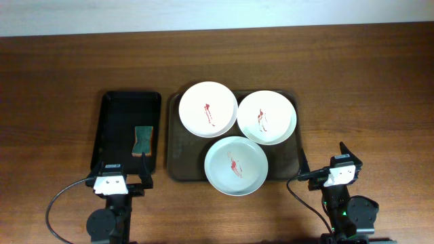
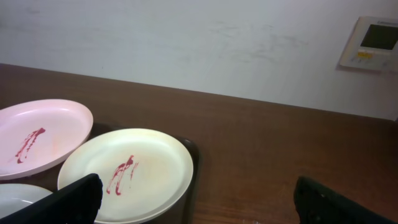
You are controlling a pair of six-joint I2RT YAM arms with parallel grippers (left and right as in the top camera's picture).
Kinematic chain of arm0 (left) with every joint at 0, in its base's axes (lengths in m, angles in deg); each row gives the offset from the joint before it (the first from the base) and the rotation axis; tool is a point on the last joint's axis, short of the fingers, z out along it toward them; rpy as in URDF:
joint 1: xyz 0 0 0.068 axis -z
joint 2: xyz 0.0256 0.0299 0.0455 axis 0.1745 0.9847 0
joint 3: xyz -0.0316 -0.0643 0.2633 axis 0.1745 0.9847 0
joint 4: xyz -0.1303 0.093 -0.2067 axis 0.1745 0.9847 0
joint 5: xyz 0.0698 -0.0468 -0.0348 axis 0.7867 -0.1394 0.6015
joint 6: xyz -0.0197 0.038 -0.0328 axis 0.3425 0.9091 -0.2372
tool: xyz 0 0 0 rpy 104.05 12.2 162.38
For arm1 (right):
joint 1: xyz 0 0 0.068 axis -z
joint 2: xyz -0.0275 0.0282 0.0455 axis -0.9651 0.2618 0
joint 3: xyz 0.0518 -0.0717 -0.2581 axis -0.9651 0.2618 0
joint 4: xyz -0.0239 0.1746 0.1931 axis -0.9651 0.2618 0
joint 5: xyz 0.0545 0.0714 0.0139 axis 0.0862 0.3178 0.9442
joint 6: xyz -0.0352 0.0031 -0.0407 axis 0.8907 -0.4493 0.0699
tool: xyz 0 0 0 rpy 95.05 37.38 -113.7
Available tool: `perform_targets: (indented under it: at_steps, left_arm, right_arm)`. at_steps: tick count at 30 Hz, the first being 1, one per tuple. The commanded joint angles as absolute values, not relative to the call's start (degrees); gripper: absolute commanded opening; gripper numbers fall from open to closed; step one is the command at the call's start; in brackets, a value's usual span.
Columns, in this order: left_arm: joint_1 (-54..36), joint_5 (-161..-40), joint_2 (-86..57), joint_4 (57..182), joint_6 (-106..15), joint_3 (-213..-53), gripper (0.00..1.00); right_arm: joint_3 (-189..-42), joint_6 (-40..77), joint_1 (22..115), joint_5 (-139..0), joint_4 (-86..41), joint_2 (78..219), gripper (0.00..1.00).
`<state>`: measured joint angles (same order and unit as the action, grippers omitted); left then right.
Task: Clean dirty plates on tray and stack at the side
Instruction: 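Move the left gripper to the green-orange sponge and the right gripper to the plates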
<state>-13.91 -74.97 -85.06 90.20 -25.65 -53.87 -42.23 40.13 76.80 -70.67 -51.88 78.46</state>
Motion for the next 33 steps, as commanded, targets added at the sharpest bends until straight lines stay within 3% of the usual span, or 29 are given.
perform_targets:
  at_steps: [1, 5, 9, 14, 26, 29, 33]
  left_arm:
    - [-13.69, -75.97, -85.34, 90.24, -24.78, -53.57, 0.99]
    - [-13.69, -75.97, -85.32, 90.26, -24.80, -53.57, 0.99]
    - [-13.69, -75.95, -84.97, 94.16, -24.80, -55.55, 1.00]
    - [-13.69, -75.93, -77.08, 105.15, -24.80, -65.74, 0.99]
    - [-13.69, -76.04, -34.29, 131.20, -24.80, -103.18, 0.99]
    - [-13.69, -76.50, -23.88, 140.43, -24.78, -113.74, 0.99]
    - [-13.69, -80.00, -17.28, 138.85, -24.80, -115.33, 0.99]
  right_arm:
    - [-41.95, 40.52, 76.34, -70.93, -51.55, 78.04, 0.99]
    - [-41.95, 40.28, 76.34, -70.52, -51.66, 78.11, 0.99]
    - [-42.69, 31.85, 76.34, -70.72, -50.51, 79.81, 0.99]
    - [-54.84, 31.23, 76.34, -69.93, -37.46, 88.95, 0.99]
    - [-94.36, 31.74, 76.32, -57.25, -5.00, 134.57, 0.99]
    - [-97.42, 32.79, 76.32, -55.42, -2.27, 137.89, 0.99]
    - [-97.42, 34.75, 76.32, -47.79, -2.70, 138.68, 0.99]
